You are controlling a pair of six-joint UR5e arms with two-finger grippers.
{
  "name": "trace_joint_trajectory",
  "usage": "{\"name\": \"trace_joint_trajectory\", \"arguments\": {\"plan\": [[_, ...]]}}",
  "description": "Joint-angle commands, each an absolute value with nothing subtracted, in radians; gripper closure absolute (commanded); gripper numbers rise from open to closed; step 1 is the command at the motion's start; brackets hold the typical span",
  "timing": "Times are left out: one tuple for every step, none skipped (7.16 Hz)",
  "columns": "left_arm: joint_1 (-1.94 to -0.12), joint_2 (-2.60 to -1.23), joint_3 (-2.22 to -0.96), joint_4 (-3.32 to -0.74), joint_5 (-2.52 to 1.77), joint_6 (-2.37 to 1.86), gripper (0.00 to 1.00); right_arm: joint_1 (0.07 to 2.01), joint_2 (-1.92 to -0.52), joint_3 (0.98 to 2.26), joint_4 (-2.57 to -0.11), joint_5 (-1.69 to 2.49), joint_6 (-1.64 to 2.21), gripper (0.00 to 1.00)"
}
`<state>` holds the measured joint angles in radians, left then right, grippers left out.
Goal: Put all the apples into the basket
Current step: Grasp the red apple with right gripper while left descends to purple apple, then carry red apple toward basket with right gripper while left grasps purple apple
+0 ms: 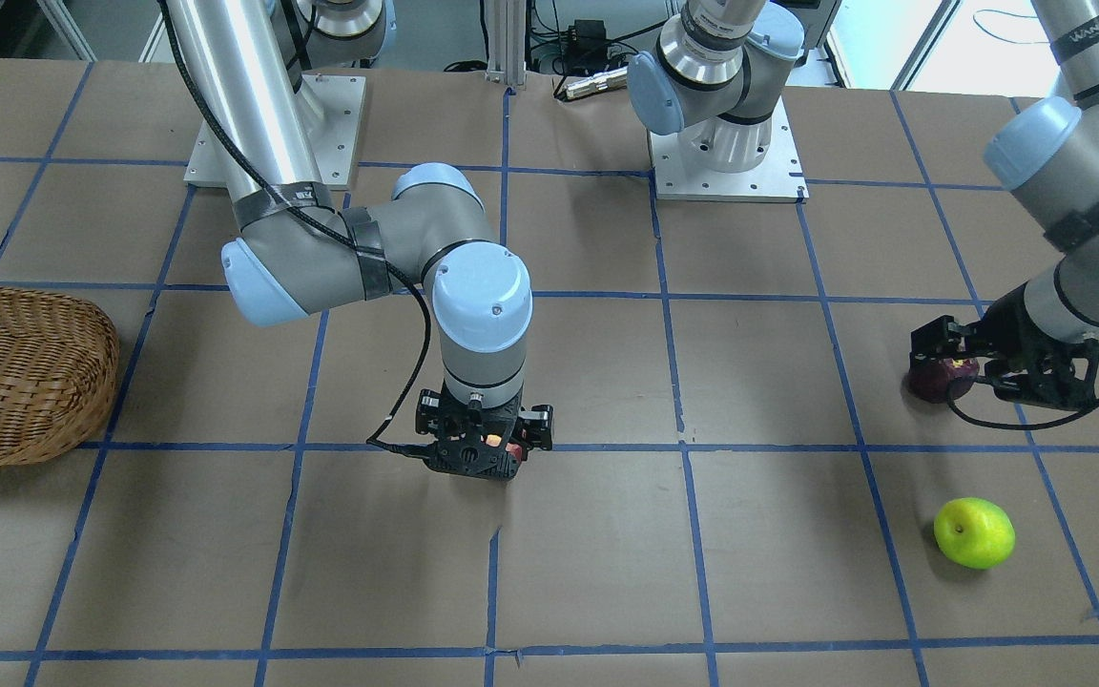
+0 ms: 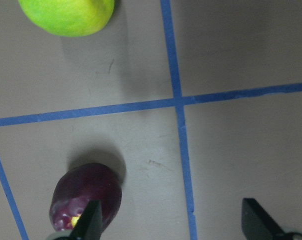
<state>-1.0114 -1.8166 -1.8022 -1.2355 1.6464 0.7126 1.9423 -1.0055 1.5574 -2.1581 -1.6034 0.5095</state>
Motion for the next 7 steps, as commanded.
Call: {"name": "trace_joint_trajectory", "arguments": {"plan": [[-0.907, -1.833, -1.879, -1.177, 1.631, 0.810, 0.00, 1.944, -0.945, 1.557, -2.198, -1.598, 0.502, 0.00], [-0.901, -1.851, -1.929, -1.067, 1.632, 0.816, 0.00, 1.947, -0.939, 1.559, -2.200, -1.597, 0.497, 0.00], [-0.900, -1.870, -1.945, -0.980, 1.631, 0.827, 0.00, 1.947, -0.939, 1.559, -2.198, -1.603, 0.488, 0.05], [-0.900, -1.882, -1.950, -0.977, 1.631, 0.827, 0.00, 1.948, -0.942, 1.559, -2.197, -1.603, 0.483, 0.31], [-0.900, -1.897, -1.953, -0.968, 1.631, 0.825, 0.00, 1.951, -0.952, 1.557, -2.194, -1.594, 0.482, 0.39], [-0.900, -1.913, -1.957, -0.968, 1.614, 0.819, 0.00, 1.950, -0.957, 1.548, -2.183, -1.591, 0.476, 0.42], [-0.899, -1.924, -1.970, -0.968, 1.579, 0.822, 0.06, 1.935, -0.960, 1.545, -2.181, -1.589, 0.450, 0.45]]}}
